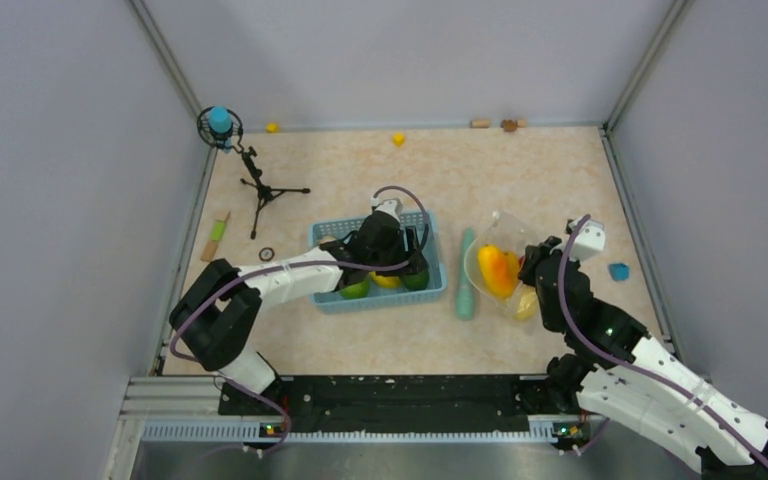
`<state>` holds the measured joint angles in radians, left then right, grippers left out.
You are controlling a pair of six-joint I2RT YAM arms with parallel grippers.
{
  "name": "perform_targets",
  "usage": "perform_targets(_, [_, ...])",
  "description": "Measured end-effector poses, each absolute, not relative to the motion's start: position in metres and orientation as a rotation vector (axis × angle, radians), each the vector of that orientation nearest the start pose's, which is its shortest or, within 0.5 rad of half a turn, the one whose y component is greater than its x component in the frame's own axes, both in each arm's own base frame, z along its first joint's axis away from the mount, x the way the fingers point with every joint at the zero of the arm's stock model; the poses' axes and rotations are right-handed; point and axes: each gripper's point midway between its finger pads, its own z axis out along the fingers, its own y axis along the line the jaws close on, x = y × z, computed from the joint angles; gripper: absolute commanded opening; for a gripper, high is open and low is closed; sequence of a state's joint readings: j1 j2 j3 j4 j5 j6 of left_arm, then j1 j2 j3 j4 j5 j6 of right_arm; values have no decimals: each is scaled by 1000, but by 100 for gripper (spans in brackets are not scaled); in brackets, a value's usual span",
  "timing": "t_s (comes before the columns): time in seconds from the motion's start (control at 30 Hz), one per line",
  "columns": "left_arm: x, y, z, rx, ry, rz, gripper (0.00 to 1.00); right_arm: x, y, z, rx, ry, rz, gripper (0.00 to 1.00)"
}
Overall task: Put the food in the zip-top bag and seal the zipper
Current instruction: Pick up the fake fruit from the bin, then place the fake fruit in the zipper food storage bag.
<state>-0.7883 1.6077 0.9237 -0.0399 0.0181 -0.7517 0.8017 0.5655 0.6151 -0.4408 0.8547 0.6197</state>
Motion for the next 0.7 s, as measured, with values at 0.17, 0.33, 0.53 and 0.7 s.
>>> perform_targets(0.17, [281, -313, 108, 53, 2348, -758, 30, 235, 77, 216, 367, 1792, 166, 0])
perform_targets(0.33, [281, -311, 144, 120, 2235, -801, 31, 235, 78, 216, 355, 1796, 171, 0])
perform_targets(0.53, [271, -322, 184, 262, 2091, -931, 30, 235, 80, 217, 343, 1799, 181, 0])
perform_targets(0.7, [257, -338, 207, 400, 1985, -1030, 30, 234, 83, 217, 332, 1803, 195, 0])
